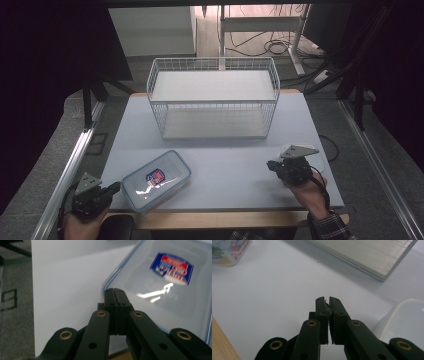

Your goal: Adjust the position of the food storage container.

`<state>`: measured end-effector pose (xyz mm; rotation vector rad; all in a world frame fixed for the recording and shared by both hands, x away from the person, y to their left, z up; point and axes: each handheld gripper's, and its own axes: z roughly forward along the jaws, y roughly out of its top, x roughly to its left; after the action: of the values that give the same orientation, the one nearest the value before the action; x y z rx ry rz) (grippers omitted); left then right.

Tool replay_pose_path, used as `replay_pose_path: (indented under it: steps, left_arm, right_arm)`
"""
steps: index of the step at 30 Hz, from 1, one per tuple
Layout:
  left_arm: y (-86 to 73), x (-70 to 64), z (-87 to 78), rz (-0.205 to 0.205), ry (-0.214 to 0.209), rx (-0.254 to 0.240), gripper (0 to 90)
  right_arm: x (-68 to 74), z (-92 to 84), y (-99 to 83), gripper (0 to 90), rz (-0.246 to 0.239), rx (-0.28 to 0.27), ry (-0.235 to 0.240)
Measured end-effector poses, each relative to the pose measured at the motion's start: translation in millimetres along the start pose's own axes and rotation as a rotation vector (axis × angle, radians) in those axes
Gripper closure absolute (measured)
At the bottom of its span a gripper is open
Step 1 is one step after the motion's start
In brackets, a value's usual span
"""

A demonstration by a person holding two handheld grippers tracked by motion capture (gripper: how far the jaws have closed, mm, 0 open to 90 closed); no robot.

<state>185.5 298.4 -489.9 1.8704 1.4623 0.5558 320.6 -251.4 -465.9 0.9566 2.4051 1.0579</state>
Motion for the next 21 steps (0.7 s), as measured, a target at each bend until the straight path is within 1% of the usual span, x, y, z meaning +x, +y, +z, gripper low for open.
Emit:
replay_pose_path:
  steps: [1,2,3,4,5,6,7,10,12,16,17,20,21]
  left_arm:
    - [0.0,0.0,0.0,0.0,0.0,0.0,90.0]
    - [-1.9,0.0,1.5,-0.002,-0.003,0.02,90.0]
    - [-1.9,0.0,1.5,-0.002,-0.003,0.02,90.0]
    - [-2.4,-2.2,5.9,0.002,-0.017,0.047,90.0]
    - [-2.3,-4.2,8.1,0.01,-0.005,0.053,90.0]
    - [-2.3,-4.2,8.1,0.01,-0.005,0.053,90.0]
    - [-1.6,-5.0,8.6,0.009,0.008,0.058,90.0]
    - [0.2,-6.9,12.9,0.002,0.004,0.043,90.0]
    - [2.2,-9.4,15.9,0.015,0.007,0.038,90.0]
    - [6.2,-13.3,22.1,0.021,0.006,0.026,90.0]
    - [7.8,-14.3,24.2,0.026,0.003,0.025,90.0]
    - [13.0,-16.5,30.6,0.04,-0.004,0.018,90.0]
    - [15.0,-16.6,33.1,0.046,-0.012,0.016,90.0]
  right_arm:
    - [0.0,0.0,0.0,84.9,0.0,0.0,0.0]
    - [0.8,0.6,0.5,84.4,-0.004,0.001,-0.001]
    - [0.8,0.6,0.5,84.4,-0.004,0.001,-0.001]
    - [1.7,1.7,1.0,84.1,-0.006,0.0,0.002]
    - [1.8,2.1,1.3,84.0,-0.009,0.002,0.002]
    - [2.2,2.4,1.5,83.8,-0.009,0.002,0.004]
    - [2.2,2.4,1.5,83.8,-0.009,0.002,0.004]
    - [4.9,4.4,2.7,82.7,-0.015,-0.001,0.016]
    - [6.3,5.5,3.5,82.2,-0.015,-0.004,0.024]
    - [8.8,8.2,5.4,82.0,-0.018,-0.011,0.043]
    - [8.8,8.2,5.4,82.0,-0.018,-0.011,0.043]
    - [11.0,12.2,7.7,83.0,-0.018,-0.018,0.074]
    - [11.0,12.2,7.7,83.0,-0.018,-0.018,0.074]
